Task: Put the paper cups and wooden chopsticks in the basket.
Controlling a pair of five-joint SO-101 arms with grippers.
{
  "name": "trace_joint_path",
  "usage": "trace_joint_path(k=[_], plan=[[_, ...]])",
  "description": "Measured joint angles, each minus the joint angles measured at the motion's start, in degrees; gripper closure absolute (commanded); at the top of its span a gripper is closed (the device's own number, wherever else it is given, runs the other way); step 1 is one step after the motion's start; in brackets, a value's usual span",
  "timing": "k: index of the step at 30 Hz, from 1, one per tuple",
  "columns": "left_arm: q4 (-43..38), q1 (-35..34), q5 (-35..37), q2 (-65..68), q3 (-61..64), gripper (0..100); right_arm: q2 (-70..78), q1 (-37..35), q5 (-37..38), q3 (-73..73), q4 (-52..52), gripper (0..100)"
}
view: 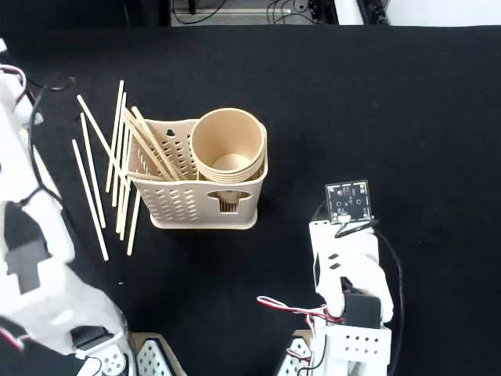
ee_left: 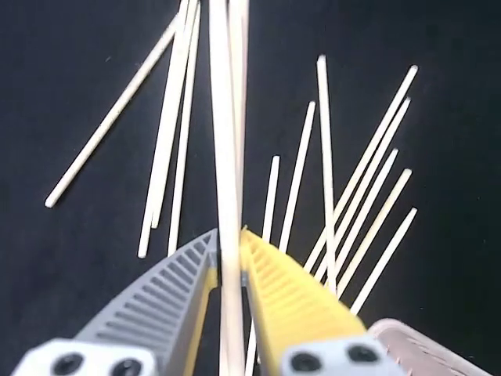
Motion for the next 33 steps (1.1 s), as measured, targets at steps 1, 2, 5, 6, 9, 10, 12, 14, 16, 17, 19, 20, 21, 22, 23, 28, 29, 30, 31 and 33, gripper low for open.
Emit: trace_joint_path(k=[1,2,5,6,9,10,12,14,16,17,19,20,21,22,23,28,29,30,31,33], plan=[[-2.81,0.18,0.0,-2.37,3.78,97,0.0,0.0,0.0,0.0,0.0,97.2],[-5.8,0.26,-0.18,-4.66,7.91,97,0.0,0.0,0.0,0.0,0.0,97.2],[-15.47,0.35,-0.18,-10.81,19.08,97,0.0,0.0,0.0,0.0,0.0,97.2],[-18.99,0.35,-0.18,-12.84,22.68,97,0.0,0.0,0.0,0.0,0.0,97.2],[-30.33,0.44,-0.18,-18.64,33.49,97,0.0,0.0,0.0,0.0,0.0,97.2],[-34.11,0.44,-0.18,-20.48,36.92,97,0.0,0.0,0.0,0.0,0.0,97.2],[-41.41,0.44,-0.18,-24.26,43.6,97,0.0,0.0,0.0,0.0,0.0,97.2],[-48.35,0.44,-0.18,-28.13,49.93,97,0.0,0.0,0.0,0.0,0.0,97.2],[-54.95,0.44,-0.18,-31.74,56.18,97,0.0,0.0,0.0,0.0,0.0,97.2],[-58.11,0.44,-0.18,-33.41,59.08,97,0.0,0.0,0.0,0.0,0.0,97.2],[-63.82,0.44,-0.18,-37.19,64.35,97,0.0,0.0,0.0,0.0,0.0,97.2],[-66.55,0.44,-0.18,-39.12,66.81,97,0.0,0.0,0.0,0.0,0.0,97.2],[-69.36,0.53,-0.18,-41.14,69.27,97,0.0,0.0,0.0,0.0,0.0,97.2],[-72.18,0.97,-0.18,-42.99,71.56,97,0.0,0.0,0.0,0.0,0.0,97.2],[-74.9,1.41,-0.18,-45.01,74.02,97,0.0,0.0,0.0,0.0,0.0,97.2],[-86.86,3.87,-0.18,-55.03,85.36,97,0.0,0.0,0.0,0.0,0.0,97.2],[-88.53,4.13,-0.18,-57.23,87.3,97,0.0,0.0,0.0,0.0,0.0,97.2],[-89.76,4.22,-0.18,-59.25,88.88,97,0.0,0.0,0.0,0.0,0.0,97.2],[-90.64,4.22,-0.18,-61.27,90.29,97,0.0,0.0,0.0,0.0,0.0,97.2],[-91.43,4.22,-0.18,-65.05,92.22,97,0.0,0.0,0.0,0.0,0.0,97.2]])
